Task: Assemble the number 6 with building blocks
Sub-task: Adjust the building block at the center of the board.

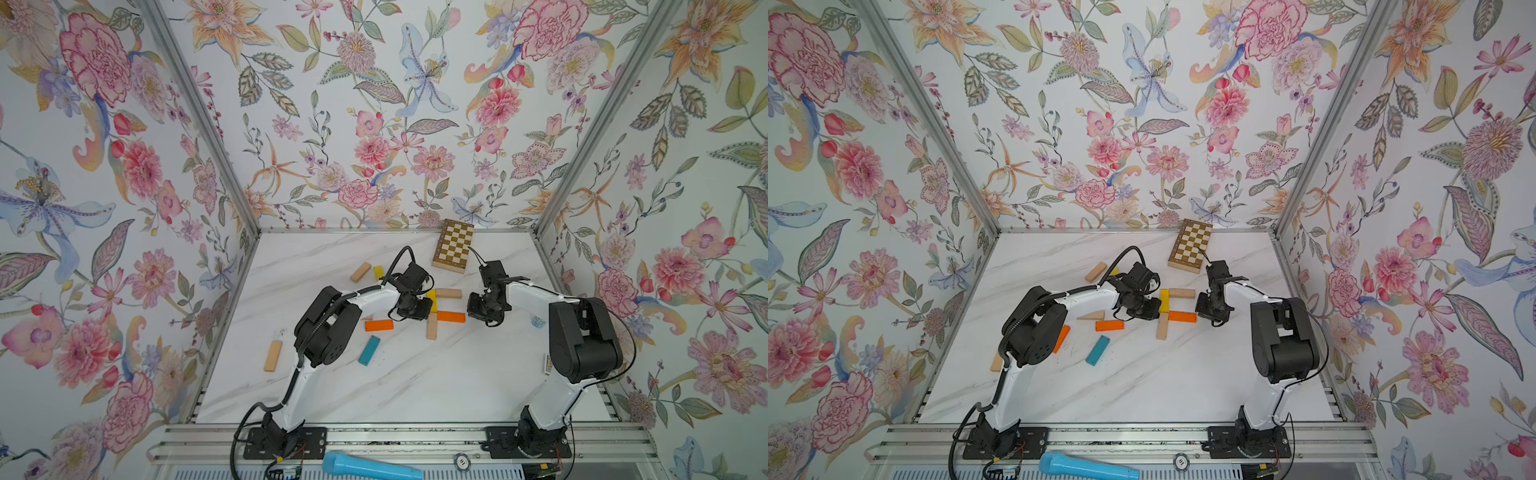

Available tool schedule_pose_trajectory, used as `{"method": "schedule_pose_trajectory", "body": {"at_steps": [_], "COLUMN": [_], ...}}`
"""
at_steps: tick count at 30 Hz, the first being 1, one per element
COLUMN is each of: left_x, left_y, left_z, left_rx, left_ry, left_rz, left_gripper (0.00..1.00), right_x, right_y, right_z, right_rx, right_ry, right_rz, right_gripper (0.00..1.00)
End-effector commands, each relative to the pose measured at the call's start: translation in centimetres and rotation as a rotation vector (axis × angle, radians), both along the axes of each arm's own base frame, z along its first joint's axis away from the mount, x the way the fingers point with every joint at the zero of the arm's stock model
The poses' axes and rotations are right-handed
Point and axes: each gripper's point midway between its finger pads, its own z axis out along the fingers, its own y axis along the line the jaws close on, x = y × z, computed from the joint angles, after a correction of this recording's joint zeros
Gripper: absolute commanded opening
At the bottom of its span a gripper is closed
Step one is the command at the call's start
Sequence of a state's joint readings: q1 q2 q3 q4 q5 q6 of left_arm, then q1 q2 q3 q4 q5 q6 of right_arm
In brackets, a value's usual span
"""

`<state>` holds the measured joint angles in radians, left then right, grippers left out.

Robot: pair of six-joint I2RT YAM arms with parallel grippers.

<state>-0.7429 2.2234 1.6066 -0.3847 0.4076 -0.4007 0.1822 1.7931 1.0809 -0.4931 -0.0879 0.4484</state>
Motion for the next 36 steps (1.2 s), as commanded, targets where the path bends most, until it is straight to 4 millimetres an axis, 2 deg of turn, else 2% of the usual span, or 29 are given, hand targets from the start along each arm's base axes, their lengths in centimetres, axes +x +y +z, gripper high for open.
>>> {"method": "schedule_pose_trajectory", "body": {"at_steps": [1,9,22,29,36], "left_x": [-1.7,-1.8,-1.7,-1.8,-1.8], "left_y": [1.0,1.2,1.3,1.2,1.4], "left_z": [-3.2,-3.2,-3.1,-3.2,-3.0], "left_rx": [0.096,0.102,0.101,0.101,0.106], "left_ry": [0.057,0.056,0.050,0.050,0.050], "left_rz": [-0.023,-0.023,-0.020,-0.022,-0.022], "left_gripper": [0.00,0.00,0.00,0.00,0.00], "right_x": [-0.8,-0.5,-0.2,-0.3,-0.7], "right_y": [-1.5,-2.3,-0.8,0.1,0.8], "right_z": [-0.4,0.7,3.4,2.5,2.2], "right_rx": [-0.046,-0.032,0.124,0.157,0.114], "right_ry": [0.016,-0.039,-0.151,-0.104,-0.075], "right_rz": [-0.021,-0.079,-0.178,-0.163,-0.124], "right_gripper": [0.29,0.29,0.29,0.29,0.29]}}
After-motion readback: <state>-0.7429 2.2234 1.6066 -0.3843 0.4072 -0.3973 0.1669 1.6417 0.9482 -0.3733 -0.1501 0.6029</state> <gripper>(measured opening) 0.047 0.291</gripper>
